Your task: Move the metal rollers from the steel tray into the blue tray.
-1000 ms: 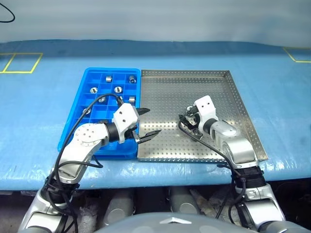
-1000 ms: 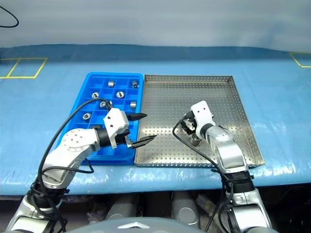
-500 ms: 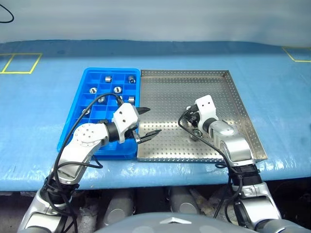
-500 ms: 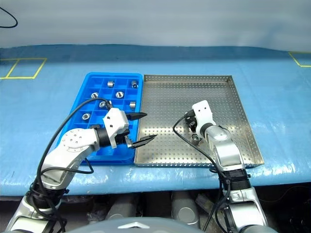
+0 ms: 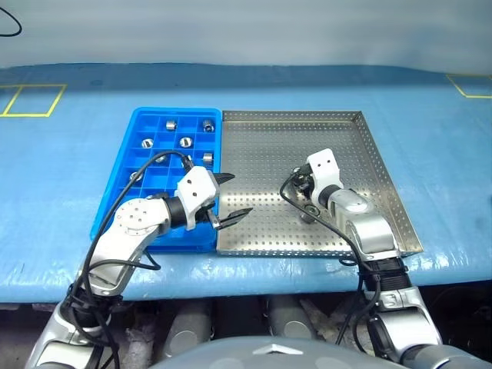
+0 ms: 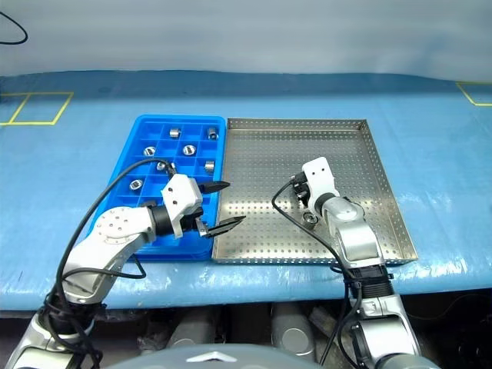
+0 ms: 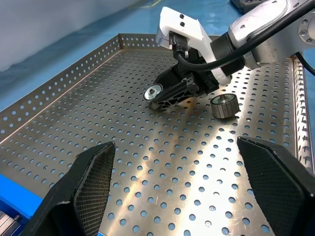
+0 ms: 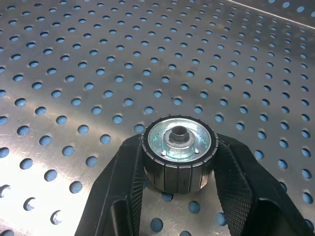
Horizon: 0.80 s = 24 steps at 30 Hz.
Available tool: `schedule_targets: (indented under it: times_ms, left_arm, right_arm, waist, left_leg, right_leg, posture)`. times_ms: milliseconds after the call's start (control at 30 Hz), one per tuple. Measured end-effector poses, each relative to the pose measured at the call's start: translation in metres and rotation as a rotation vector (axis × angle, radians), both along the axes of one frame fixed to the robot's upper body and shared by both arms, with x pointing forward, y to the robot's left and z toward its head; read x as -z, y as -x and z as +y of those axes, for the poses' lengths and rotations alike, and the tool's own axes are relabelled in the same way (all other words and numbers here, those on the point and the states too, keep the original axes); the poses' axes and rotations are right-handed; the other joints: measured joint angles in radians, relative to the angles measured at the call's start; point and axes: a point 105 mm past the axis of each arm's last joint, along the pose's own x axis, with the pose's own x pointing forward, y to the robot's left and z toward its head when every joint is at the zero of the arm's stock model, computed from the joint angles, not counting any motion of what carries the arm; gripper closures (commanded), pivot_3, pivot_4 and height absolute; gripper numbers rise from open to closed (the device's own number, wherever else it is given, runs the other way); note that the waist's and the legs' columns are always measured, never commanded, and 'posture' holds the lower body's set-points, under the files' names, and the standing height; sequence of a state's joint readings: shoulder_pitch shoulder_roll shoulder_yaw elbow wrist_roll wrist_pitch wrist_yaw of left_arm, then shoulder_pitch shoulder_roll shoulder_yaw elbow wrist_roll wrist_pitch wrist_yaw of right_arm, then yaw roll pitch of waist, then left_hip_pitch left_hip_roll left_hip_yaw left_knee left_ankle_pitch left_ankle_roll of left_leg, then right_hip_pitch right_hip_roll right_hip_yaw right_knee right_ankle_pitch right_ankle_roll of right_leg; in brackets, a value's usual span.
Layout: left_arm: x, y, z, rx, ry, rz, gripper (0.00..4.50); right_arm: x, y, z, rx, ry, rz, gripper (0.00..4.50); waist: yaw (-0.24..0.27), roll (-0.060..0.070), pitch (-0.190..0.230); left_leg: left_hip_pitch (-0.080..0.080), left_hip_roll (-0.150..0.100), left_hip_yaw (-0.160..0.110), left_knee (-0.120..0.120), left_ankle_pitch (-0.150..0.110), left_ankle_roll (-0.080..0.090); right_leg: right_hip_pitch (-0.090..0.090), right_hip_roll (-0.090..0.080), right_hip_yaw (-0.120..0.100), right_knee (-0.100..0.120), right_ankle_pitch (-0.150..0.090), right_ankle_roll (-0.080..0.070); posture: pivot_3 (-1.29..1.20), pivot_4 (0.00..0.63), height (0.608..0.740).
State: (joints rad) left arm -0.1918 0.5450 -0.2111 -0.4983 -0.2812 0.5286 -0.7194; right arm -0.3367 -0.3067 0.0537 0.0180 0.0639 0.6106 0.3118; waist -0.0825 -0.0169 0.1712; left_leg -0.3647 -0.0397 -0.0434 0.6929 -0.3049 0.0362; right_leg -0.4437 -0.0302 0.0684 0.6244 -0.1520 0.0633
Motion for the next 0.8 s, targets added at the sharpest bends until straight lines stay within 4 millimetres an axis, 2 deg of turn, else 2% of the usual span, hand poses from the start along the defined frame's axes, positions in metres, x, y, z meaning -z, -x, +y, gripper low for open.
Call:
schedule_targets:
  times_ms: [167, 367, 567, 667, 800]
  left_arm:
    - [0.001, 0.008, 0.021, -0.072, -0.037, 0.003, 0.16]
    - [-0.006, 0.014, 0.076, -0.331, -0.072, -0.015, 0.16]
    - [-0.011, 0.034, 0.107, -0.487, -0.097, -0.027, 0.16]
    - [-0.013, 0.039, 0.115, -0.555, -0.082, -0.033, 0.16]
    - [-0.01, 0.044, 0.11, -0.58, -0.041, -0.017, 0.16]
  right_arm:
    - [-0.02, 0.007, 0.028, -0.177, -0.036, -0.04, 2.81]
    - [-0.054, 0.011, 0.067, -0.399, -0.077, -0.112, 2.81]
    - [-0.067, 0.013, 0.108, -0.59, -0.12, -0.131, 2.81]
    - [-0.069, 0.013, 0.127, -0.662, -0.131, -0.129, 2.81]
    - [-0.074, 0.013, 0.157, -0.759, -0.143, -0.133, 2.81]
  waist:
    - [-0.001, 0.001, 0.0]
    - [0.014, 0.001, 0.001]
    - [0.041, 0.0, 0.001]
    - [0.057, 0.0, 0.001]
    - [0.074, 0.0, 0.001]
  left_leg:
    - [0.0, 0.001, 0.0, -0.002, 0.0, 0.0]
    - [0.0, 0.001, -0.002, -0.002, 0.0, -0.001]
    - [0.0, 0.001, -0.004, -0.003, 0.001, -0.002]
    - [0.0, 0.001, -0.006, -0.004, 0.002, -0.004]
    - [0.0, 0.0, -0.009, -0.007, 0.003, -0.006]
  right_leg:
    - [-0.001, 0.001, 0.0, 0.0, -0.001, -0.001]
    - [-0.001, 0.0, -0.002, 0.0, -0.001, -0.001]
    - [-0.001, 0.0, -0.004, 0.0, -0.002, -0.004]
    - [-0.001, -0.001, -0.006, 0.0, -0.003, -0.005]
    - [0.0, -0.001, -0.009, 0.0, -0.004, -0.007]
  posture:
    - [-0.03, 0.15, 0.74]
    - [0.04, 0.15, 0.74]
    - [0.11, 0.15, 0.74]
    - [0.12, 0.15, 0.74]
    - [0.15, 0.15, 0.74]
